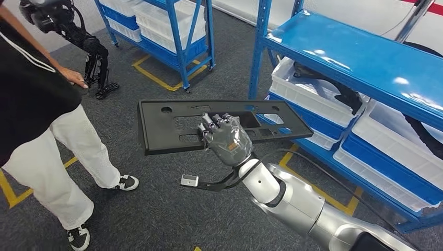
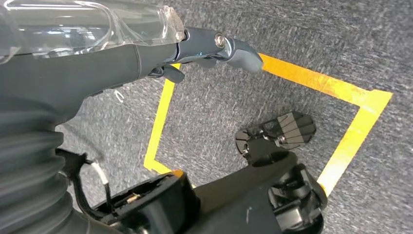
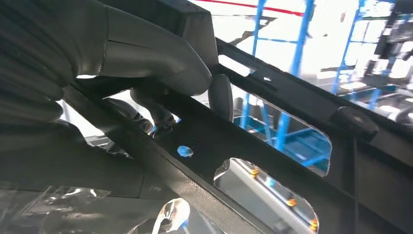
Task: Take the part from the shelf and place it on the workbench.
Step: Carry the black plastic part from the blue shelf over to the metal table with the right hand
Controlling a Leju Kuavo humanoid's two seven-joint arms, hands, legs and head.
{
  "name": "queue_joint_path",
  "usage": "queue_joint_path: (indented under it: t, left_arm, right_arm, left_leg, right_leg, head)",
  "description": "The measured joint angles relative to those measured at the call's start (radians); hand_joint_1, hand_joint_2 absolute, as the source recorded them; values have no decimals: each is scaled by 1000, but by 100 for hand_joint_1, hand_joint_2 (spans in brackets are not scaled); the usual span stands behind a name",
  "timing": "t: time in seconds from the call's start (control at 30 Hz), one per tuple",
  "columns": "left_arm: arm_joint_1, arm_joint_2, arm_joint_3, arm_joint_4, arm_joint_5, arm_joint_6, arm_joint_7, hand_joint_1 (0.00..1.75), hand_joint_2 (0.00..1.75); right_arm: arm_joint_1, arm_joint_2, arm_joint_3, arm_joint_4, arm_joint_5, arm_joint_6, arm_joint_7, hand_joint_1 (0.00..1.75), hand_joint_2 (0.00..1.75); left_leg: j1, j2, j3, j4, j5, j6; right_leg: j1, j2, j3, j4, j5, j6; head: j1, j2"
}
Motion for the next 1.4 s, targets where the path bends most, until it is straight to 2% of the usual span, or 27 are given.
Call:
queue_joint_path:
  t: [0.03,0.1,0.17,0.2,0.23,0.27,0.3,0.33,0.4,0.47,0.53,0.6,0.67,0.7,0.77,0.8,0.83,0.9,0.97,1.03,1.1,1.13,1.2,1.27,1.3,1.33,1.4]
  left_arm:
    - [1,0,0,0,0,0,0,0,175]
    - [1,0,0,0,0,0,0,0,175]
    - [-2,0,0,0,0,0,0,0,175]
    - [-3,0,0,0,0,0,0,0,175]
    - [-3,0,0,0,0,0,0,0,175]
    - [-2,-1,0,0,0,0,0,0,175]
    - [-1,-1,0,0,0,-1,0,0,175]
    - [-1,-1,0,0,-1,-1,0,0,175]
    - [-3,-2,0,0,-2,-1,0,0,175]
    - [-4,-2,0,0,-3,-1,1,0,175]
    - [-3,-2,0,0,-3,0,2,0,175]
    - [-1,-1,-1,0,-4,0,4,0,175]
    - [-5,-2,-1,0,-5,0,5,0,175]
    - [-9,-2,-1,0,-6,0,6,0,175]
    - [-12,-3,-3,0,-6,0,8,0,175]
    - [-12,-3,-3,0,-6,0,9,0,175]
    - [-11,-2,-4,0,-6,0,11,0,175]
    - [-12,-2,-4,0,-10,0,14,0,175]
    - [-15,-1,-4,0,-15,0,15,0,175]
    - [-15,0,-4,0,-19,-1,15,0,175]
    - [-11,1,-4,0,-20,-2,15,0,175]
    - [-11,2,-4,0,-20,-3,15,0,175]
    - [-13,4,-4,0,-20,-3,15,0,175]
    - [-13,5,-4,0,-20,-4,15,0,175]
    - [-12,5,-4,0,-20,-4,15,0,175]
    - [-11,5,-4,0,-21,-5,15,0,175]
    - [-10,5,-4,0,-21,-8,15,0,175]
  right_arm:
    - [0,2,-1,0,0,-2,0,175,175]
    - [0,5,-6,-1,0,-8,-1,175,175]
    - [2,5,-10,-1,0,-13,-1,175,175]
    - [4,4,-11,-1,0,-15,-1,175,175]
    - [8,3,-11,-1,0,-16,-1,175,175]
    - [11,2,-11,-1,0,-16,-1,175,175]
    - [13,2,-11,-1,0,-18,-1,175,175]
    - [13,2,-12,-1,0,-20,-1,175,175]
    - [12,3,-14,-1,-1,-30,-1,175,175]
    - [11,6,-15,-1,-3,-43,-1,175,175]
    - [11,17,-16,-1,-7,-55,-2,175,175]
    - [9,32,-16,-1,-13,-66,-3,175,175]
    - [10,44,-17,-1,-18,-80,-4,175,175]
    - [11,48,-17,0,-19,-85,-4,175,175]
    - [16,54,-17,2,-20,-87,-5,175,175]
    - [18,57,-17,3,-21,-87,-5,175,175]
    - [19,60,-17,4,-22,-89,-5,175,175]
    - [20,67,-17,4,-24,-95,-5,175,175]
    - [20,71,-18,4,-28,-104,-5,175,175]
    - [19,77,-18,4,-31,-109,-4,175,175]
    - [19,82,-19,4,-33,-110,-3,175,175]
    - [19,84,-20,4,-33,-111,-2,175,175]
    - [22,84,-22,5,-33,-113,-1,175,175]
    - [28,82,-22,6,-33,-113,0,175,175]
    - [31,82,-22,6,-34,-113,0,175,175]
    - [33,82,-22,6,-34,-114,0,175,175]
    - [33,82,-25,6,-34,-114,1,175,175]
  left_leg:
    - [1,-10,0,-2,1,7]
    - [5,-31,4,-7,4,21]
    - [7,-53,6,-9,5,32]
    - [7,-65,6,-9,5,35]
    - [6,-79,7,-8,5,36]
    - [6,-94,8,-8,4,36]
    - [5,-109,9,-8,4,36]
    - [5,-123,11,-7,4,36]
    - [4,-150,11,-4,3,32]
    - [5,-172,5,-4,5,22]
    - [9,-190,-1,-7,8,8]
    - [8,-155,-14,18,-7,-5]
    - [8,-87,-63,119,-57,-17]
    - [10,-67,-97,187,-85,-23]
    - [14,-54,-144,277,-111,-29]
    - [15,-50,-141,269,-101,-31]
    - [15,-44,-117,225,-78,-30]
    - [10,-6,-40,84,-24,-23]
    - [2,20,3,3,1,-11]
    - [-3,4,3,-6,4,2]
    - [1,-18,6,-12,8,16]
    - [4,-29,8,-15,10,23]
    - [6,-53,9,-16,11,32]
    - [4,-80,9,-16,11,35]
    - [4,-95,9,-15,11,35]
    - [3,-110,10,-15,11,35]
    - [3,-138,11,-13,11,32]
  right_leg:
    - [-2,-4,3,-1,-3,6]
    - [-6,25,-6,31,-30,14]
    - [-9,76,-60,148,-92,16]
    - [-7,89,-99,224,-123,16]
    - [-6,95,-132,283,-139,16]
    - [-5,98,-150,308,-134,16]
    - [-5,100,-148,290,-109,14]
    - [-6,107,-126,231,-68,12]
    - [-11,149,-66,85,4,6]
    - [-11,178,-38,15,26,1]
    - [-8,163,-37,10,27,-8]
    - [-11,140,-32,5,31,-21]
    - [-12,115,-27,2,30,-31]
    - [-10,101,-26,2,29,-34]
    - [-9,73,-25,2,26,-35]
    - [-9,60,-25,2,25,-34]
    - [-9,48,-24,2,24,-33]
    - [-5,27,-20,3,18,-25]
    - [1,9,-14,3,14,-15]
    - [2,-10,-8,0,11,-4]
    - [-2,9,-9,15,-6,6]
    - [-4,34,-22,51,-30,9]
    - [-5,84,-82,181,-97,11]
    - [-4,97,-140,291,-131,12]
    - [-4,99,-146,294,-120,11]
    - [-5,101,-131,254,-88,9]
    - [-7,135,-66,108,-14,3]
  head:
    - [1,0]
    - [1,0]
    - [2,0]
    - [3,0]
    - [3,0]
    - [3,0]
    - [3,0]
    - [3,0]
    - [3,0]
    - [2,0]
    - [3,0]
    - [1,0]
    - [-3,0]
    - [-5,0]
    - [-5,0]
    - [-5,0]
    - [-5,0]
    - [-6,0]
    - [-4,0]
    - [-2,0]
    - [-1,0]
    - [0,0]
    - [2,0]
    - [3,0]
    - [3,0]
    - [3,0]
    - [3,0]
